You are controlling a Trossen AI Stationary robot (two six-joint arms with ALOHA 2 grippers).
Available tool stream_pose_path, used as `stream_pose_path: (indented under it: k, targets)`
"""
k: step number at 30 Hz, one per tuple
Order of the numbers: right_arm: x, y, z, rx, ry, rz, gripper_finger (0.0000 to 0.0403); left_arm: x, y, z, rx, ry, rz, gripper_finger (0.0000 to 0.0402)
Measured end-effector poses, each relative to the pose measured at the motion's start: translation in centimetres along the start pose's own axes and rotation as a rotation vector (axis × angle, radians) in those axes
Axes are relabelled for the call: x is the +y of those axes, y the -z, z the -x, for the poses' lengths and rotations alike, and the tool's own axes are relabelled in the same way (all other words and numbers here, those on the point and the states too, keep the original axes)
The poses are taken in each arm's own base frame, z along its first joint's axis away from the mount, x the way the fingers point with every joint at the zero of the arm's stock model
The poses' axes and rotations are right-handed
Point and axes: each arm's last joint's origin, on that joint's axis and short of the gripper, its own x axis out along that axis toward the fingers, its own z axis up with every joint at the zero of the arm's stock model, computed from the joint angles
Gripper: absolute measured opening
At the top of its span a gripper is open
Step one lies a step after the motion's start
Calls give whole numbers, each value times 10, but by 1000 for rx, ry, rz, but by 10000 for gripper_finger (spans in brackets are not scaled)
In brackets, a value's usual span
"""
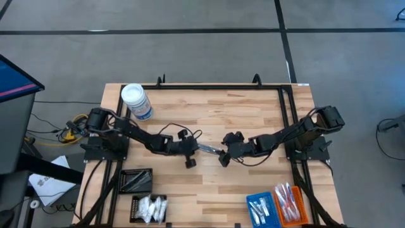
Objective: Pick & Place Travel size toiletries
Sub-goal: Put the black comb into the top black bin
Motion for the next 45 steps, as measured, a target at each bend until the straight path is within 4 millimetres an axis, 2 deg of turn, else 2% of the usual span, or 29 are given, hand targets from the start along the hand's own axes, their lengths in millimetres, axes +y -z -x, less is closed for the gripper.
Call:
stream_pose_path:
  k: [7, 13, 32, 38, 45]
  targets:
    - [0, 0, 0, 0, 1, 1, 270, 10, 4, -8, 27, -14, 24, 0]
    - [0, 0, 0, 1, 3, 1, 270, 7, 10, -14, 53, 9, 34, 0]
    - [0, 2, 0, 46, -20, -25, 270, -5, 17, -9, 78, 9, 15, 0]
    - [0, 2, 0, 46, -20, -26, 270, -9, 28, -17, 111, -2, 16, 0]
    - [0, 3, 0, 48, -18, -24, 270, -9, 29, -20, 109, 2, 39, 0]
